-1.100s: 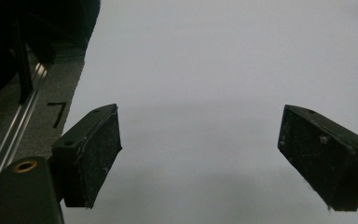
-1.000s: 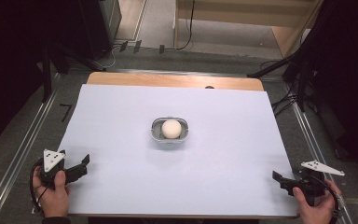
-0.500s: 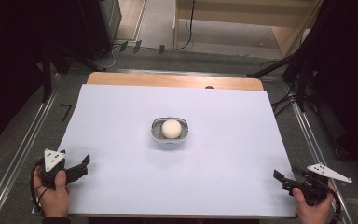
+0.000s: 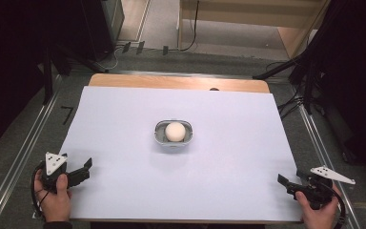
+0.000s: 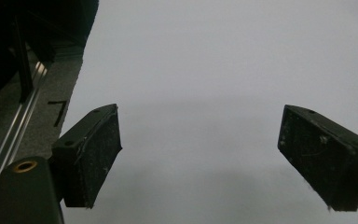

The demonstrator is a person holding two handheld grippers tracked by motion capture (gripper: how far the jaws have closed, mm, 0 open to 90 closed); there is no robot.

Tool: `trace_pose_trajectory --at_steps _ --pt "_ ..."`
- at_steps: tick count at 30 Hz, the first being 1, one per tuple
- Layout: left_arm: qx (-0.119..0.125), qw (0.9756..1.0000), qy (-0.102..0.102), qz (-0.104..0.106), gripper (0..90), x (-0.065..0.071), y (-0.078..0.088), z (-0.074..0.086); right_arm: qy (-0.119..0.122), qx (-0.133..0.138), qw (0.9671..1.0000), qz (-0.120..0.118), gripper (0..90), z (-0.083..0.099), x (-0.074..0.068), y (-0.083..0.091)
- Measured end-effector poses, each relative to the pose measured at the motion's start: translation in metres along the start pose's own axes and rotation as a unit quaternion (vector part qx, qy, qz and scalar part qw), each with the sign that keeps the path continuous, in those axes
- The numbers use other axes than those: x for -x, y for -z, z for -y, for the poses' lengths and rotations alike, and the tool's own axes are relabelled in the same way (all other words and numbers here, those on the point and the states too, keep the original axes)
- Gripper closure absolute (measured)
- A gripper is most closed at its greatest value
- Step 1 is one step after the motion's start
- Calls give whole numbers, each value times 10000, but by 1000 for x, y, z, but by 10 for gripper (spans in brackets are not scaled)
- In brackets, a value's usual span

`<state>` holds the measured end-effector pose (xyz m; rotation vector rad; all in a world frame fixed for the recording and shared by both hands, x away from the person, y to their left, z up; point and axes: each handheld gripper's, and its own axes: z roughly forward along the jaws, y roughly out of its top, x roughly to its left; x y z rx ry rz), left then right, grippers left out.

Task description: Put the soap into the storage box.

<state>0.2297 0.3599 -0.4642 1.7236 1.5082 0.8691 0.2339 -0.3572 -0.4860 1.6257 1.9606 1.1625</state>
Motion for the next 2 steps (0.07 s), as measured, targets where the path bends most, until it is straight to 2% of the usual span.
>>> trace_pose_trajectory --at_steps 2 --pt "-2 10000 3 1 142 0 0 0 77 -60 9999 51 137 0 -2 -2"
